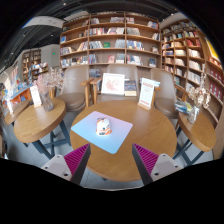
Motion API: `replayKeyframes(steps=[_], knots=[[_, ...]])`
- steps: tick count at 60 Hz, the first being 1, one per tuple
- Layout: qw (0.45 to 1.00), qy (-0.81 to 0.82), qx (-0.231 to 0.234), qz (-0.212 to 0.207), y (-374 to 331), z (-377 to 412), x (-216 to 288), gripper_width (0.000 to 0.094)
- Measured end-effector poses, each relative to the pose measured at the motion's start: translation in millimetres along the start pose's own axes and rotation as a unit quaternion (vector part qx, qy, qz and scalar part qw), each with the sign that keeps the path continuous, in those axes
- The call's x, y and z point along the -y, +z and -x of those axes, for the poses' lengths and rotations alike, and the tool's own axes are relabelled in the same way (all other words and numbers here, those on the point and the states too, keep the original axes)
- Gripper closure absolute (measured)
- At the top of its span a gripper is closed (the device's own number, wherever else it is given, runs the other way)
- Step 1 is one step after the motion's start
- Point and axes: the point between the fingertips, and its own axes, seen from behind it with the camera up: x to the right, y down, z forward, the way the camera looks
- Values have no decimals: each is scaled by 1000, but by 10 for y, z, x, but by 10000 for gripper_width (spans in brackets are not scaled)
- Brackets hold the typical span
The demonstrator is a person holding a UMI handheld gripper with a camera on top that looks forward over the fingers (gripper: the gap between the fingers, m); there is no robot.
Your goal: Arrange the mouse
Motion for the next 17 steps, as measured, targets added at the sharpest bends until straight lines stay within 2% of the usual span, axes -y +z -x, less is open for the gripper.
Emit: replayKeyframes(steps=[17], knots=[[1000, -10, -15, -20, -452, -144, -230, 83]])
